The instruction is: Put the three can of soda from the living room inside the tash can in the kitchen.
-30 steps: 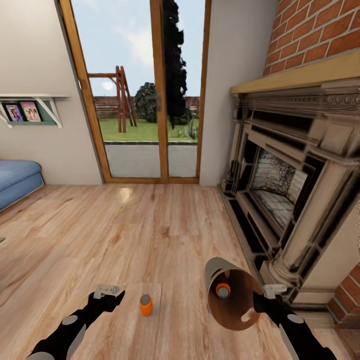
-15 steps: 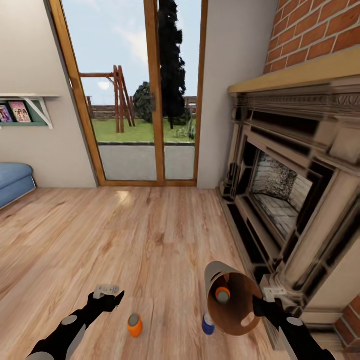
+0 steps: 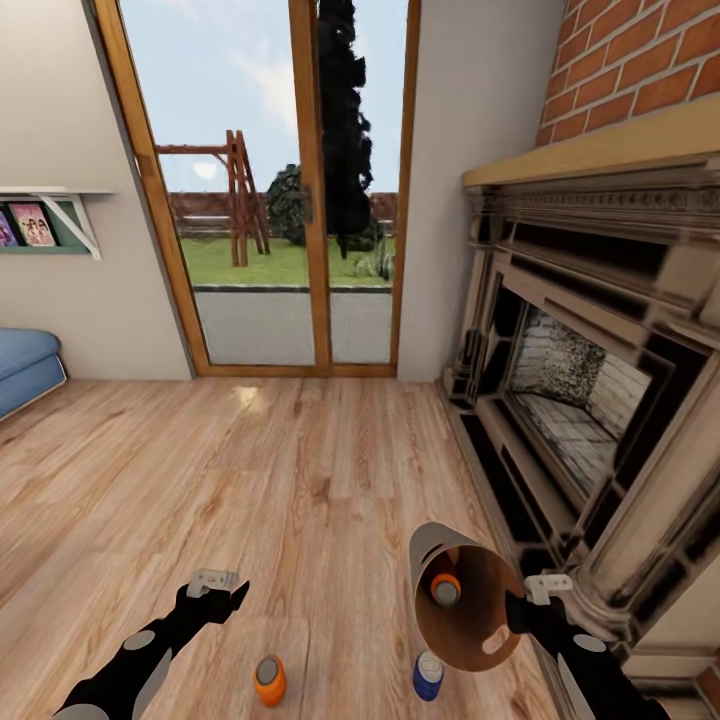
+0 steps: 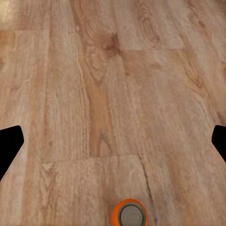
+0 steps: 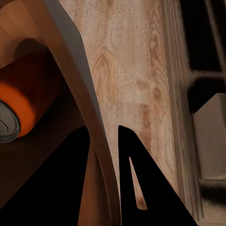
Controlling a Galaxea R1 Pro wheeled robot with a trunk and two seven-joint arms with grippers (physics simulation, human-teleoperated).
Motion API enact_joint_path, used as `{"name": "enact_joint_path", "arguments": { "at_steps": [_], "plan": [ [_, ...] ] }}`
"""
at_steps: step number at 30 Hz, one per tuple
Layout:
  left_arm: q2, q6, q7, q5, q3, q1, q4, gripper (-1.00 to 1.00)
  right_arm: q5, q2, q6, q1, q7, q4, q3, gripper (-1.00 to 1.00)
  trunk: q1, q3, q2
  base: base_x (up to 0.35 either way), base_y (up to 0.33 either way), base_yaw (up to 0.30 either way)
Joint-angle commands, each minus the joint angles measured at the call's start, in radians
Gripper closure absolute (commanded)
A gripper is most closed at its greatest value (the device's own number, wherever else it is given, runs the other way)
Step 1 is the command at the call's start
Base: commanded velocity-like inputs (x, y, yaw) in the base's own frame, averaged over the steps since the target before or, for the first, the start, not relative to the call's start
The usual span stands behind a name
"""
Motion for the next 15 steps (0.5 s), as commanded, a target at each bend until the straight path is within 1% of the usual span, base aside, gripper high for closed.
{"name": "enact_joint_path", "arguments": {
  "at_steps": [1, 5, 8, 9, 10, 12, 13, 14, 15],
  "plan": [
    [0.0, 0.0, 0.0, 0.0, 0.0, 0.0, 0.0, -1.0, -0.006, 0.0, 0.0, -0.001, 0.003, -0.002, -0.001, 1.0, 0.0, 0.0, 0.0, 0.009, 0.004, 0.0],
    [0.001, 0.019, 0.001, -0.001, 0.001, 0.0, 0.0, -1.0, -0.007, -0.001, 0.0, -0.001, 0.003, -0.004, 0.001, 1.0, 0.0, 0.0, 0.0, 0.004, 0.002, 0.0],
    [0.001, 0.117, 0.019, 0.001, 0.003, -0.001, -0.002, -1.0, -0.008, 0.0, 0.002, -0.002, 0.003, -0.013, 0.0, 1.0, 0.0, 0.0, 0.0, 0.001, 0.0, 0.0],
    [-0.001, 0.178, 0.038, 0.004, 0.004, -0.002, -0.006, -1.0, -0.009, 0.001, 0.002, -0.003, 0.003, -0.015, 0.0, 1.0, 0.0, 0.0, 0.0, 0.0, 0.0, 0.0],
    [-0.002, 0.209, 0.048, 0.005, 0.004, -0.004, -0.008, -1.0, -0.009, 0.001, 0.003, -0.004, 0.003, -0.016, 0.0, 1.0, 0.0, 0.0, 0.0, 0.0, 0.0, 0.0],
    [-0.014, 0.33, 0.085, 0.008, 0.005, -0.02, -0.012, -1.0, -0.01, 0.001, 0.008, -0.01, 0.002, -0.018, 0.0, 1.0, 0.0, 0.0, 0.0, 0.0, 0.0, 0.0],
    [-0.026, 0.397, 0.096, 0.009, 0.005, -0.042, -0.014, -1.0, -0.01, 0.002, 0.011, -0.014, 0.001, -0.02, 0.0, 1.0, 0.0, 0.0, 0.0, 0.0, 0.0, 0.0],
    [-0.032, 0.433, 0.1, 0.008, 0.005, -0.059, -0.014, -1.0, -0.011, 0.002, 0.013, -0.019, 0.001, -0.021, 0.0, 1.0, 0.0, 0.0, 0.0, 0.0, 0.0, 0.0],
    [-0.043, 0.507, 0.108, 0.005, 0.004, -0.098, -0.011, -1.0, -0.011, 0.003, 0.016, -0.033, 0.0, -0.026, 0.001, 1.0, 0.0, 0.0, 0.0, 0.0, 0.0, 0.0]
  ]
}}
